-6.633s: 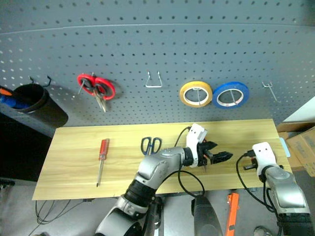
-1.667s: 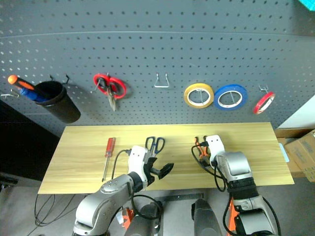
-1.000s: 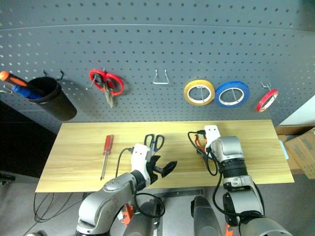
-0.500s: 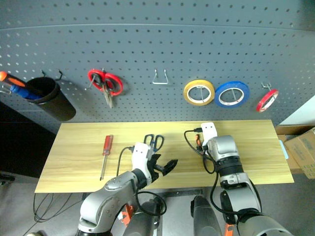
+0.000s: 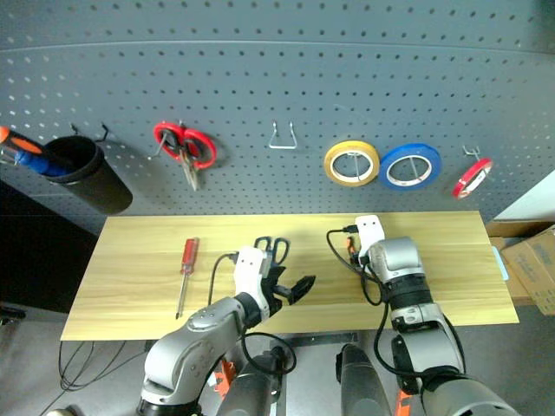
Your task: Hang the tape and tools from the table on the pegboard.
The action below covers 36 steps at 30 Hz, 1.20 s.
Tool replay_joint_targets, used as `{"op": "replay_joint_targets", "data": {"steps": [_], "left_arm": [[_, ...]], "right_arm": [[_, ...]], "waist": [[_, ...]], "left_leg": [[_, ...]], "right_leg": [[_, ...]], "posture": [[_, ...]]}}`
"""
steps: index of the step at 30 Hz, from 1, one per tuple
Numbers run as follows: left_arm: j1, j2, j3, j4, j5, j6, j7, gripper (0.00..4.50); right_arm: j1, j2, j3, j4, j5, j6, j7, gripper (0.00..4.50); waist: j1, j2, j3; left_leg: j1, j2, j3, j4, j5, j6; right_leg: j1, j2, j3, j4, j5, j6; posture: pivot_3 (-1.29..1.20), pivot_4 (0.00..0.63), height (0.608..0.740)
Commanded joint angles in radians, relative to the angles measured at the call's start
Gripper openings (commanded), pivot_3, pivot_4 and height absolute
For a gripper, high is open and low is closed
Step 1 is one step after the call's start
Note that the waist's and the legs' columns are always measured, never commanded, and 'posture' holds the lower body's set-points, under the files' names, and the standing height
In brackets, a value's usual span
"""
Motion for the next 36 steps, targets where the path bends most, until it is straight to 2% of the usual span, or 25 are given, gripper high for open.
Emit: {"op": "replay_joint_targets", "data": {"steps": [1,4,11,16,21,26,36], "left_arm": [[-0.017,-0.019,-0.022,-0.022,-0.007,-0.018,0.0,4.5],[-0.03,-0.026,-0.025,-0.029,-0.014,-0.012,-0.004,4.5],[-0.07,-0.022,-0.027,-0.038,-0.021,-0.006,-0.017,4.5],[-0.093,-0.012,-0.004,-0.105,-0.049,0.028,-0.017,4.5],[-0.105,0.007,0.021,-0.159,-0.079,0.061,-0.01,4.5],[-0.142,0.026,0.064,-0.186,-0.109,0.077,-0.009,4.5],[-0.144,0.028,0.17,-0.261,-0.201,0.1,0.016,4.5]], "right_arm": [[0.062,-0.049,0.045,-0.102,0.024,0.005,0.081,2.19],[0.115,-0.107,0.072,-0.199,0.019,-0.028,0.117,2.19],[0.231,-0.151,0.078,-0.354,0.022,-0.148,0.159,2.19],[0.294,-0.148,0.025,-0.511,0.078,-0.205,0.199,2.19],[0.34,-0.15,-0.015,-0.587,0.12,-0.266,0.225,2.19],[0.345,-0.14,-0.039,-0.616,0.139,-0.338,0.229,2.19],[0.268,-0.022,-0.058,-0.647,0.193,-0.427,0.188,2.19]], "waist": [[0.001,0.0,0.0],[0.003,0.0,0.0],[0.004,0.0,-0.001],[0.002,0.001,-0.005],[0.006,0.001,-0.029],[0.008,0.002,-0.055],[0.006,0.003,-0.108]], "left_leg": [[-0.003,0.0,0.0,0.0,0.0,0.0],[-0.008,-0.001,0.0,0.0,0.0,0.0],[-0.011,-0.002,0.0,0.0,0.0,-0.001],[-0.011,-0.003,0.001,0.001,0.003,-0.005],[-0.012,-0.003,0.001,0.001,0.004,-0.007],[-0.012,-0.004,0.001,0.002,0.005,-0.009],[-0.004,-0.004,0.002,0.002,0.008,-0.011]], "right_leg": [[-0.002,0.0,0.0,0.0,0.001,-0.001],[-0.007,-0.001,0.0,0.001,0.003,-0.003],[-0.011,-0.001,0.0,0.001,0.003,-0.003],[-0.011,-0.002,0.0,0.001,0.004,-0.002],[-0.011,-0.002,0.0,0.001,0.004,-0.001],[-0.011,-0.001,0.0,0.001,0.005,-0.002],[-0.007,0.002,0.0,0.003,0.008,-0.005]], "posture": [[0.05,0.317,0.74],[0.04,0.301,0.74],[0.03,0.245,0.74],[0.03,0.201,0.74],[0.03,0.16,0.74],[0.03,0.12,0.74],[0.04,0.08,0.74]]}}
